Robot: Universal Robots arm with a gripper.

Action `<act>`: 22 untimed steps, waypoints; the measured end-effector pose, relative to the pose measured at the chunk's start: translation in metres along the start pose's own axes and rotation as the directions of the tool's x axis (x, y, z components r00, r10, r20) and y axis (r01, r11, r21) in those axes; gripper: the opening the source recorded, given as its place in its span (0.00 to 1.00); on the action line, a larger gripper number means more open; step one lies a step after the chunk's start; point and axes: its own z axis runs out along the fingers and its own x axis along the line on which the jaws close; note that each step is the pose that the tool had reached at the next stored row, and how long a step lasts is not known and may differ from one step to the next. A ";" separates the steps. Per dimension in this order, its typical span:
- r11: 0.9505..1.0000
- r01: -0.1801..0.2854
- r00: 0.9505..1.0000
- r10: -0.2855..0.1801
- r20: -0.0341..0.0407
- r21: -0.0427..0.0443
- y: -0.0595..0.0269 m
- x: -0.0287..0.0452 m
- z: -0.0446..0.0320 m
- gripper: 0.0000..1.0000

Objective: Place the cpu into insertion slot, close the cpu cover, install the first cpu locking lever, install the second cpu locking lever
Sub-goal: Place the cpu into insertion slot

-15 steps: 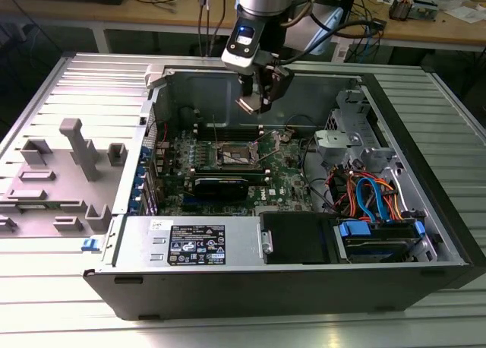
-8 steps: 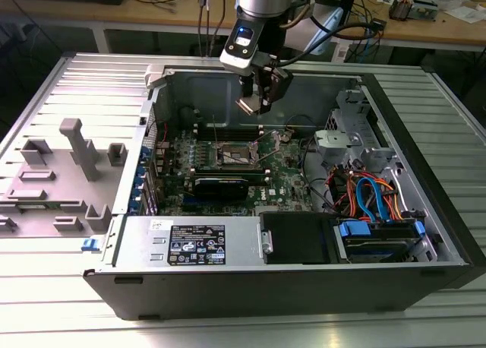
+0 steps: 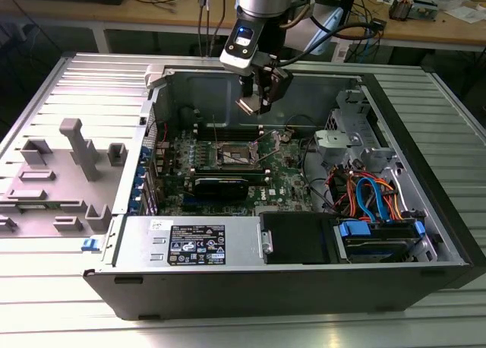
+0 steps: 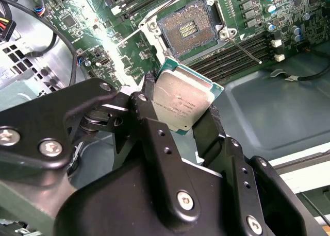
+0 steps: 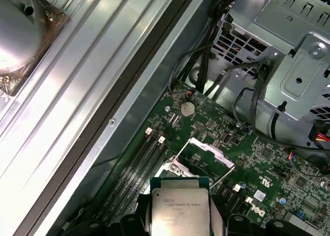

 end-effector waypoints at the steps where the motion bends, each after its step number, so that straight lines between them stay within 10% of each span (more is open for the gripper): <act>1: 1.000 -0.002 1.000 0.002 0.000 0.000 0.0000 0.0000 0.0000 0.54; 12: 0.984 -0.179 0.984 0.179 0.010 -0.006 -0.0003 -0.0001 0.0052 0.54; 17: 0.966 -0.258 0.966 0.258 0.014 -0.008 -0.0007 -0.0002 0.0134 0.54; 22: 0.937 -0.348 0.937 0.348 0.019 -0.012 -0.0014 -0.0005 0.0238 0.54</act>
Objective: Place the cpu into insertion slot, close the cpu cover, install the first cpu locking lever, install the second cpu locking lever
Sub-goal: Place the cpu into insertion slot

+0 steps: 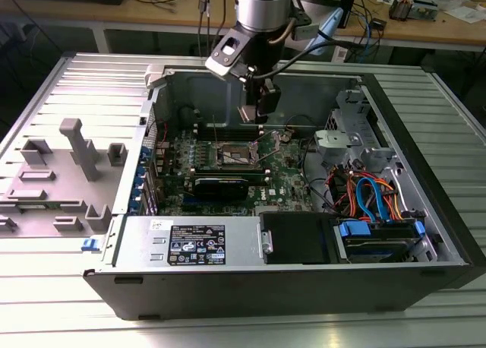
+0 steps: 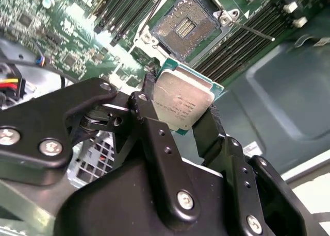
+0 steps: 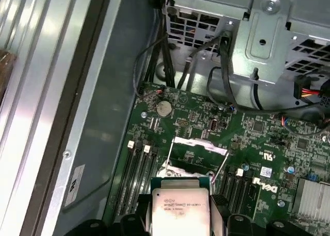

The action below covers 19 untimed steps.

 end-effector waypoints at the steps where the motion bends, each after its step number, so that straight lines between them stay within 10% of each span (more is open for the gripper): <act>1: 1.000 -0.013 1.000 0.013 0.001 0.000 -0.0001 0.0000 0.0019 0.54; 8: 0.995 -0.102 0.995 0.102 0.006 -0.002 -0.0010 -0.0002 0.0117 0.54; 19: 0.993 -0.115 0.993 0.115 0.006 -0.002 -0.0012 -0.0002 0.0139 0.54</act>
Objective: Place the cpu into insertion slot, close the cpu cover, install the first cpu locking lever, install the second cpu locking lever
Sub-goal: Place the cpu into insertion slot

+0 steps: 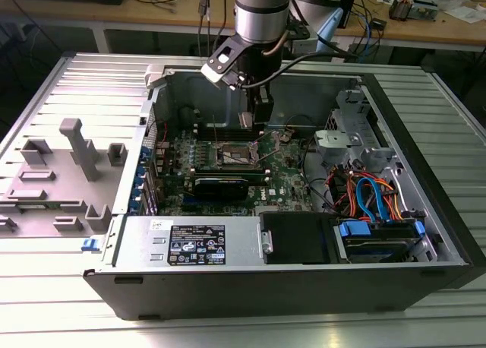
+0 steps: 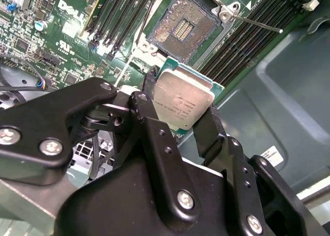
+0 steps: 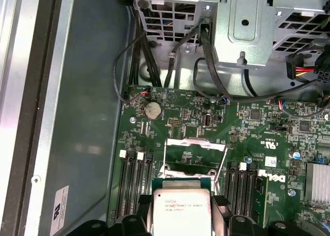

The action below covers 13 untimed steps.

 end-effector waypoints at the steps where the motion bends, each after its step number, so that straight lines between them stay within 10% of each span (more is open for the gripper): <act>1: 1.000 0.000 1.000 0.000 0.000 0.000 0.0000 0.0000 0.0000 0.54; 13: 0.998 -0.060 0.998 0.060 0.002 -0.002 -0.0043 0.0001 0.0188 0.54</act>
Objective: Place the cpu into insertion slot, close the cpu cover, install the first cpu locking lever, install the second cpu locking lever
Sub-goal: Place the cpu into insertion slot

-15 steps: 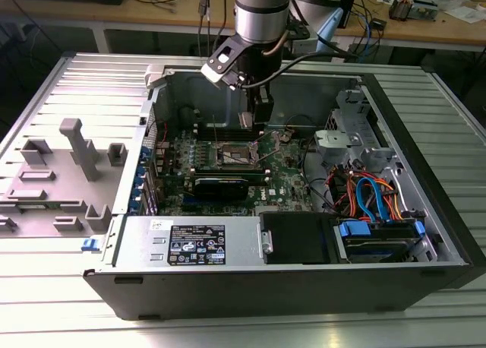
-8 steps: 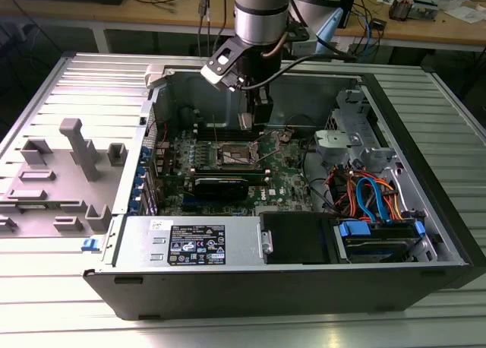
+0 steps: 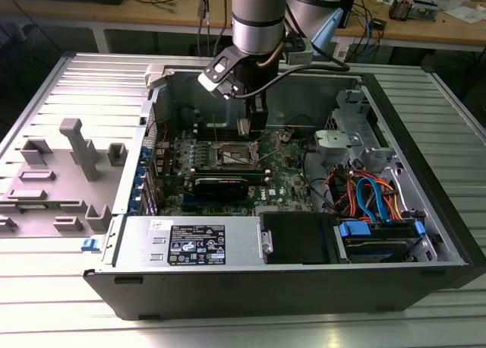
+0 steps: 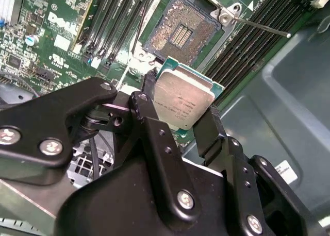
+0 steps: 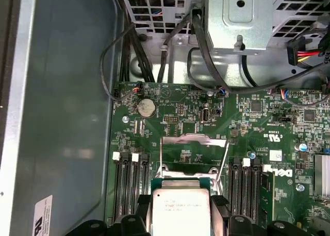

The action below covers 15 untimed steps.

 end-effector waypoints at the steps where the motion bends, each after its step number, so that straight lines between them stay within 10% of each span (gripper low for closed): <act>1: 1.000 0.000 1.000 0.000 0.000 0.000 -0.0001 0.0000 0.0001 0.54; 15: 1.000 -0.004 1.000 0.004 -0.005 -0.001 -0.0031 0.0001 0.0020 0.54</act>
